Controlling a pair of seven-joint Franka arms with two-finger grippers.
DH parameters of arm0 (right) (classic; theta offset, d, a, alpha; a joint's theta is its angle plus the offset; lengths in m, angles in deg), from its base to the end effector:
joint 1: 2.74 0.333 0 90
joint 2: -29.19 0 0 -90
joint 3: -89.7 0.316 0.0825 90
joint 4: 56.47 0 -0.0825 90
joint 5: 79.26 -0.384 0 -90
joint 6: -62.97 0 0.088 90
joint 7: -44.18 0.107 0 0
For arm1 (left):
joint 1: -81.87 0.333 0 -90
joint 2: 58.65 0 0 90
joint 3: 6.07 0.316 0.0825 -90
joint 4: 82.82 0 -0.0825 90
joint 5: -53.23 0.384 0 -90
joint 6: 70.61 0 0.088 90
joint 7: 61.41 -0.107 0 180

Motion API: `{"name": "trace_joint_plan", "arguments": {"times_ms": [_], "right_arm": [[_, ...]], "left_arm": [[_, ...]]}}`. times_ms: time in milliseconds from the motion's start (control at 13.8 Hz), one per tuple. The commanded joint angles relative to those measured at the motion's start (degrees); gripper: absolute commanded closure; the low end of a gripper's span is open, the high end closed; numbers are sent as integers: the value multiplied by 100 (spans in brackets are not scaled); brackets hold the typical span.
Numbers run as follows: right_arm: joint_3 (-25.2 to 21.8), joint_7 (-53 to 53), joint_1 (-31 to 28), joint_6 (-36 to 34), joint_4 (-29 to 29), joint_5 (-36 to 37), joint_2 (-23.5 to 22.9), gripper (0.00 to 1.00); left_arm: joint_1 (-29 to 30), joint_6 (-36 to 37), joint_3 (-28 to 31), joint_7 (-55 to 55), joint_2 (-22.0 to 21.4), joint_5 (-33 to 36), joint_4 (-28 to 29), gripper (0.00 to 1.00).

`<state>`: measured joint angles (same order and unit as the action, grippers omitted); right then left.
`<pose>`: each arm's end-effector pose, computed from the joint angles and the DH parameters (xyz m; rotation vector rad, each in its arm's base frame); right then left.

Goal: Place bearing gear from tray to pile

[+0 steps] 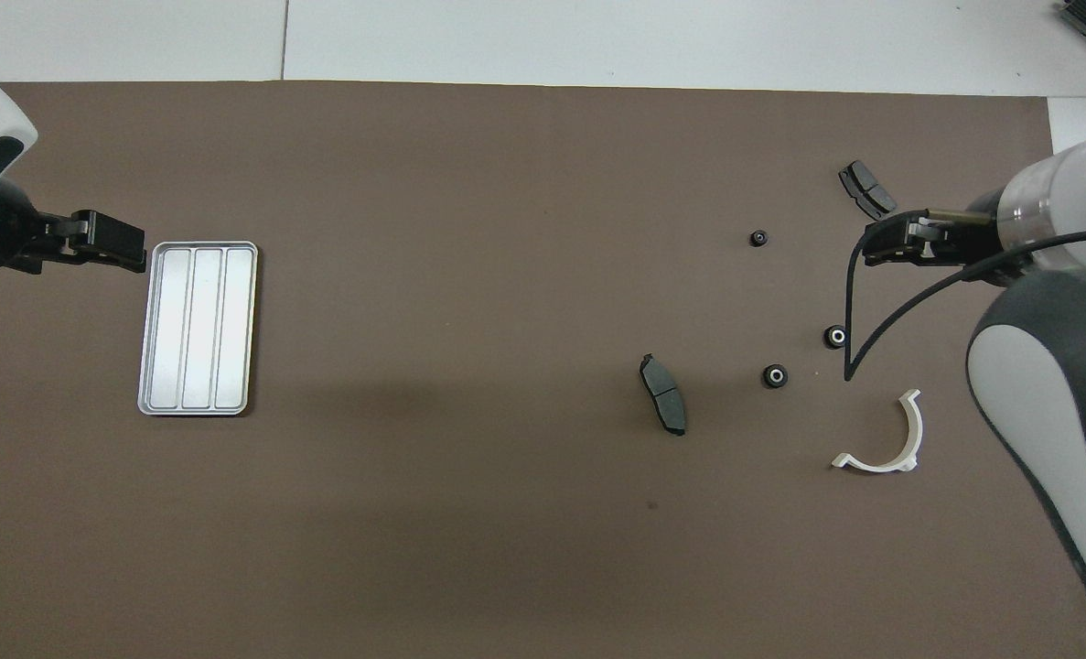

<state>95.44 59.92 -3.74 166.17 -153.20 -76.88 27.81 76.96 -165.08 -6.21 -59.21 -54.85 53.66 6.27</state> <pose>0.5774 0.0438 0.5758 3.1029 -0.2870 0.1471 0.5797 -0.0504 0.6013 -3.1347 0.0787 -0.0439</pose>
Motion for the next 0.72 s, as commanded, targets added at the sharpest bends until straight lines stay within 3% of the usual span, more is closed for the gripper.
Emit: {"name": "trace_joint_plan", "arguments": {"times_ms": [0,651], "right_arm": [[15,-386,-164,-326,23,-185,234,0],[15,-369,-182,-212,50,-361,226,0]], "left_arm": [[51,52,-12,-1,-63,-61,3,0],[51,52,-4,-1,-63,-61,3,0]]}}
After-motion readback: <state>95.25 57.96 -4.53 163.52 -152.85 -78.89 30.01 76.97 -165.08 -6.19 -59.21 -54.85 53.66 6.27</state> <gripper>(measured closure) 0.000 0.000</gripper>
